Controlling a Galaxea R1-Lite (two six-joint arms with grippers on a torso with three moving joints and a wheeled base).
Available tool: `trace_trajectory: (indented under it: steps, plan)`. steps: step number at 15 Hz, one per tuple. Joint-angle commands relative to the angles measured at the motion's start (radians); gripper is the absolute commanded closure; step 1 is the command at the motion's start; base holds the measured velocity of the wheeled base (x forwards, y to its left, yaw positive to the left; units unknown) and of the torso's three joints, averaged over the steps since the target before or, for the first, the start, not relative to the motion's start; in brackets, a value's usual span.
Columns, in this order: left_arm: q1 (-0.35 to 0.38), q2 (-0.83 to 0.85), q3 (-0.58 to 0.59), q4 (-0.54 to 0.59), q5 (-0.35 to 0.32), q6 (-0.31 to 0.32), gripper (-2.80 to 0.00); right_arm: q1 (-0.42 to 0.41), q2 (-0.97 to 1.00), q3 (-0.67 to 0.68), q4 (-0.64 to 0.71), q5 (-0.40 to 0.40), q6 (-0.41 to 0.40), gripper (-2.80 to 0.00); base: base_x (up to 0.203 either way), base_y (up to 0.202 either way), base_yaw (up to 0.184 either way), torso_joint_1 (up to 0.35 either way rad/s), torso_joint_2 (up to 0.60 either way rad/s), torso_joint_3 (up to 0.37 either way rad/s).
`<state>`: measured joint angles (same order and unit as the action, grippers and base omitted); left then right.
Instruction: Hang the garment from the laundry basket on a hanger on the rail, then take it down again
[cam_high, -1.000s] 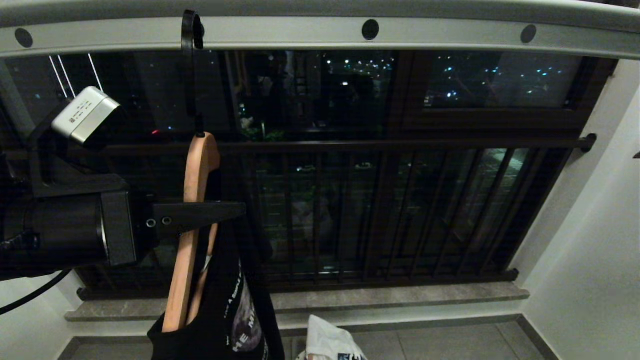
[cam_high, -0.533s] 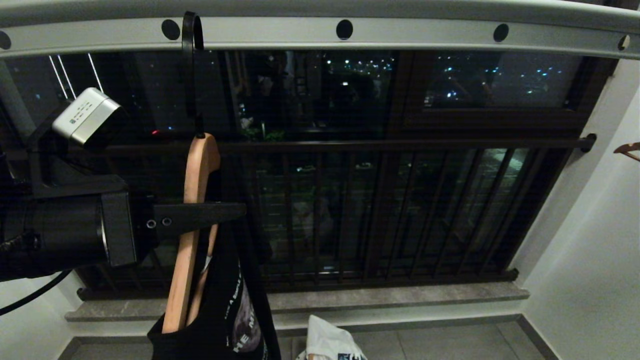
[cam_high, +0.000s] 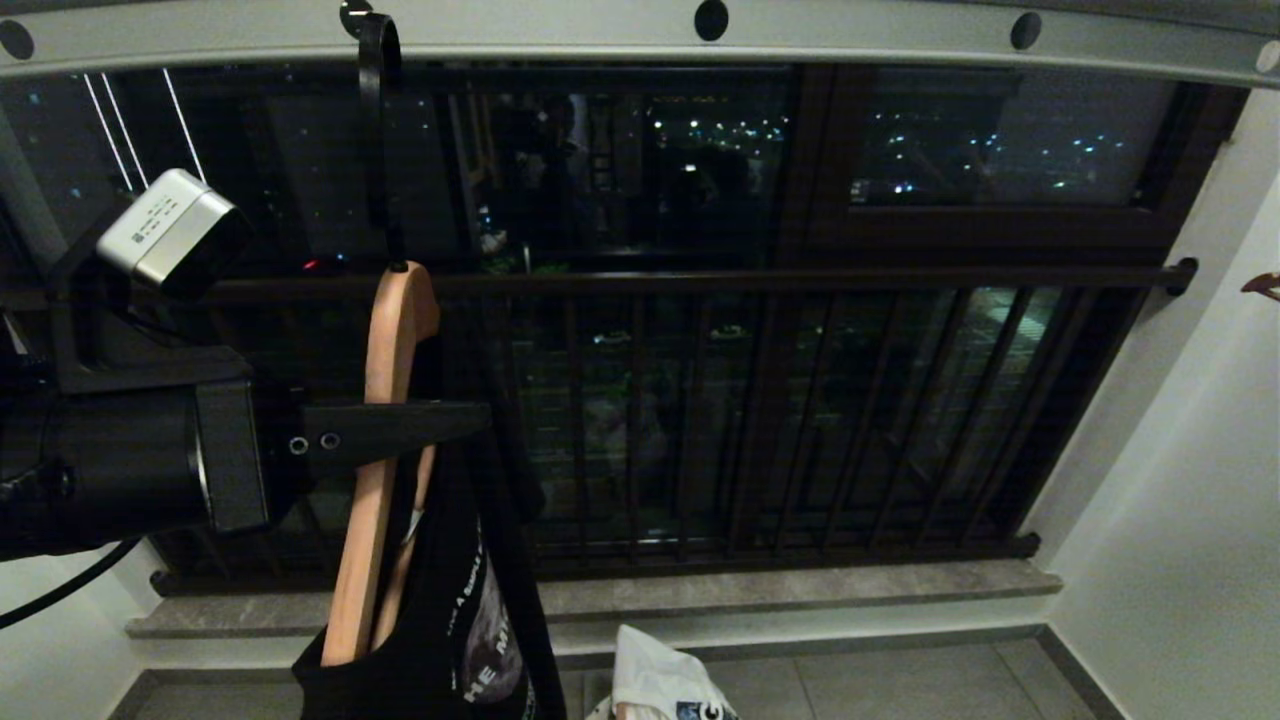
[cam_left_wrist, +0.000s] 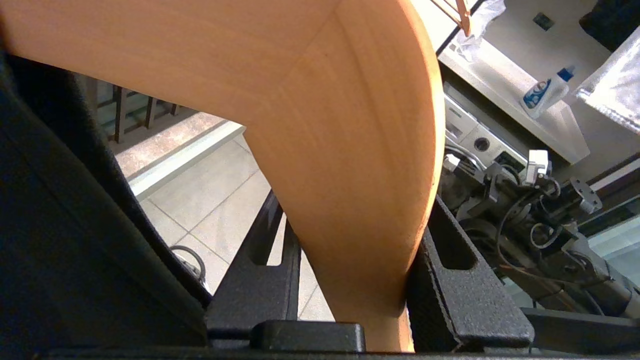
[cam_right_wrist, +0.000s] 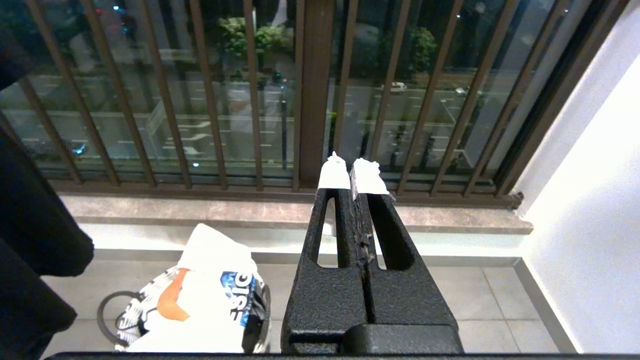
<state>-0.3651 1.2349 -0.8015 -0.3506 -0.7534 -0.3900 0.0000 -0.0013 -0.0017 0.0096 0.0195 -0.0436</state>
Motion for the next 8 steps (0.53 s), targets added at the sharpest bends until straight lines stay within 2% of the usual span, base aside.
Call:
trace_trajectory:
  steps: [1, 8]
  plan:
    - [0.0, -0.005, -0.002, -0.002, -0.004, -0.003, 0.0, 0.0, 0.001, 0.0, 0.0, 0.0, 0.0, 0.0, 0.0, 0.0, 0.0, -0.134, 0.3, 0.168]
    - [0.0, -0.006, -0.025, -0.003, -0.004, -0.003, 0.0, 0.0, 0.001, 0.0, 0.0, 0.0, 0.001, 0.0, 0.0, 0.0, 0.0, -0.139, 0.31, 0.167]
